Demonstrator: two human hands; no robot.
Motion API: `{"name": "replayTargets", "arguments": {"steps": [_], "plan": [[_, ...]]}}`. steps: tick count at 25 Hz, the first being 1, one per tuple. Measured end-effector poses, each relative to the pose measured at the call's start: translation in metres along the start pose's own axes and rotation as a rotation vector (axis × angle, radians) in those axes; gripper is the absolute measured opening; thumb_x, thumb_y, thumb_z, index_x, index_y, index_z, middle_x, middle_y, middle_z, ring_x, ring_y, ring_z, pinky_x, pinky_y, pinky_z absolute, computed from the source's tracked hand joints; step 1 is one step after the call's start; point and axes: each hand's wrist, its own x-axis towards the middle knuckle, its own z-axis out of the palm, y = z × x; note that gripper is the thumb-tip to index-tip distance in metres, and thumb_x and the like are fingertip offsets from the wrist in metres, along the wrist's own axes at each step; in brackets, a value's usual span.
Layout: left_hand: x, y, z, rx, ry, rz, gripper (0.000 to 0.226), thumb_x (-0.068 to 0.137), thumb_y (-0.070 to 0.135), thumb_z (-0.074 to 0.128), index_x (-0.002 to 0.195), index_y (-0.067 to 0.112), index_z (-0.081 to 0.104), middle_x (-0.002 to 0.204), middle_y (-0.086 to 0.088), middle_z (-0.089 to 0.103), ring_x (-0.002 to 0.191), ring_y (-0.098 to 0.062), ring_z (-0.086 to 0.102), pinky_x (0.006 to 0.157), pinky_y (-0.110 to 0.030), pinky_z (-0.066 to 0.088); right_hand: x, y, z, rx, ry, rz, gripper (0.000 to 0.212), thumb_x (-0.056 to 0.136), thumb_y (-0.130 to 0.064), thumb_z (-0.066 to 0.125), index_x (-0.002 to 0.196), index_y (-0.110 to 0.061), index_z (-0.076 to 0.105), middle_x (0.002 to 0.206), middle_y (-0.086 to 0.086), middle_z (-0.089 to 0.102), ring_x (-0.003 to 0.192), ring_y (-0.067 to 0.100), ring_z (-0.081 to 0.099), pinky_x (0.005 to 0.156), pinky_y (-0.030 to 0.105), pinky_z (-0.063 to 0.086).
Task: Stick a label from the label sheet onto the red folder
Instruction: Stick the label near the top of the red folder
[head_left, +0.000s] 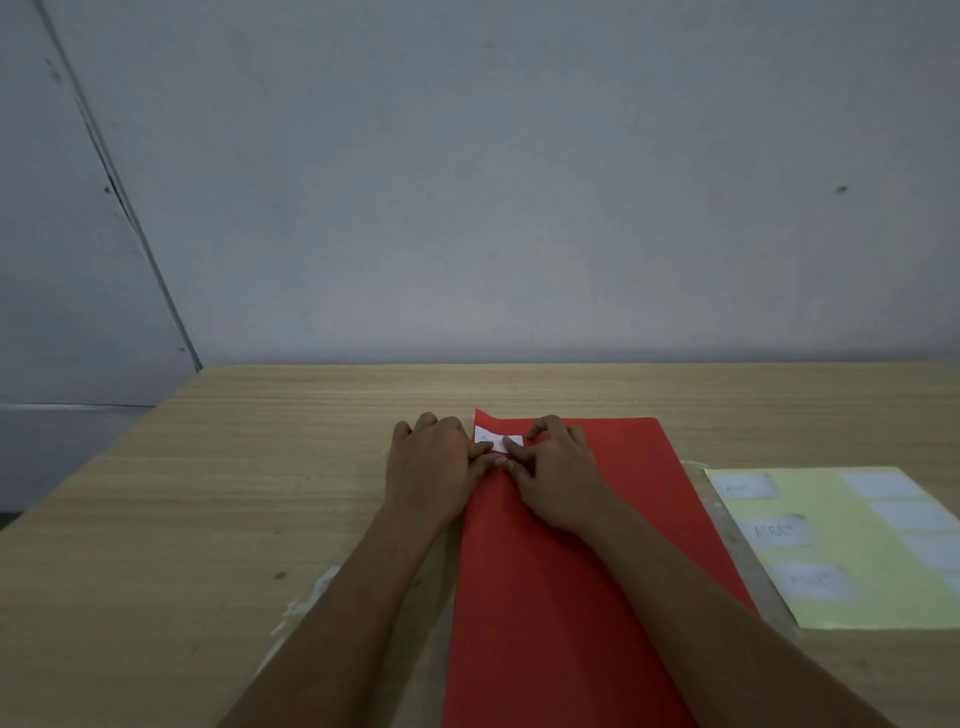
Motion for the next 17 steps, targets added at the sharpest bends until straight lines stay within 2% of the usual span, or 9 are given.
{"name": "replayTargets", "arguments": {"steps": [4, 6, 9, 11, 14, 17], "plan": [[-0.002, -0.001, -0.001, -0.023, -0.023, 0.024, 0.051, 0.09, 0.07, 0.034, 0.116, 0.043, 0.069, 0.099, 0.009, 0.063, 0.101, -0.015, 0.051, 0.088, -0.037, 0.037, 0.001, 0.005, 0.002, 0.019, -0.008, -0.046, 0.037, 0.095, -0.05, 0.043, 0.13, -0.048, 0.056, 0.127, -0.003, 0.045, 0.12, 0.021, 0.037, 0.098, 0.03, 0.03], [-0.002, 0.001, -0.003, -0.013, -0.028, 0.011, 0.051, 0.092, 0.066, 0.036, 0.122, 0.039, 0.066, 0.106, 0.009, 0.065, 0.106, -0.017, 0.052, 0.089, -0.038, 0.038, 0.0, 0.004, 0.002, 0.017, 0.011, -0.019, 0.041, 0.095, -0.051, 0.043, 0.131, -0.041, 0.059, 0.128, -0.003, 0.045, 0.119, 0.023, 0.039, 0.1, 0.032, 0.032], [-0.001, 0.002, -0.004, 0.046, -0.022, 0.018, 0.057, 0.092, 0.066, 0.036, 0.13, 0.033, 0.061, 0.117, 0.008, 0.065, 0.112, -0.02, 0.051, 0.092, -0.04, 0.038, 0.001, -0.002, 0.002, -0.007, 0.034, 0.017, 0.062, 0.087, -0.06, 0.031, 0.13, -0.027, 0.062, 0.128, -0.001, 0.046, 0.12, 0.025, 0.041, 0.102, 0.037, 0.036], [0.0, 0.002, -0.004, 0.054, -0.042, 0.023, 0.059, 0.093, 0.065, 0.035, 0.134, 0.03, 0.058, 0.12, 0.008, 0.063, 0.115, -0.02, 0.05, 0.093, -0.04, 0.038, 0.001, -0.004, 0.002, -0.02, 0.015, 0.032, 0.056, 0.092, -0.056, 0.037, 0.135, -0.025, 0.057, 0.132, 0.0, 0.043, 0.122, 0.026, 0.037, 0.102, 0.041, 0.037], [-0.001, 0.004, -0.003, 0.079, -0.069, 0.045, 0.058, 0.095, 0.063, 0.032, 0.138, 0.03, 0.053, 0.122, 0.007, 0.059, 0.117, -0.019, 0.047, 0.092, -0.039, 0.037, -0.003, -0.005, 0.0, -0.045, 0.006, 0.04, 0.051, 0.096, -0.051, 0.041, 0.143, -0.03, 0.047, 0.138, 0.001, 0.037, 0.122, 0.027, 0.032, 0.103, 0.041, 0.037], [0.0, 0.004, -0.002, 0.089, -0.082, 0.067, 0.05, 0.096, 0.062, 0.03, 0.137, 0.042, 0.051, 0.116, 0.007, 0.056, 0.113, -0.018, 0.047, 0.088, -0.037, 0.037, -0.002, -0.004, 0.0, -0.037, -0.036, 0.015, 0.047, 0.098, -0.051, 0.038, 0.143, -0.042, 0.043, 0.137, 0.0, 0.034, 0.12, 0.027, 0.031, 0.103, 0.041, 0.034]]}}
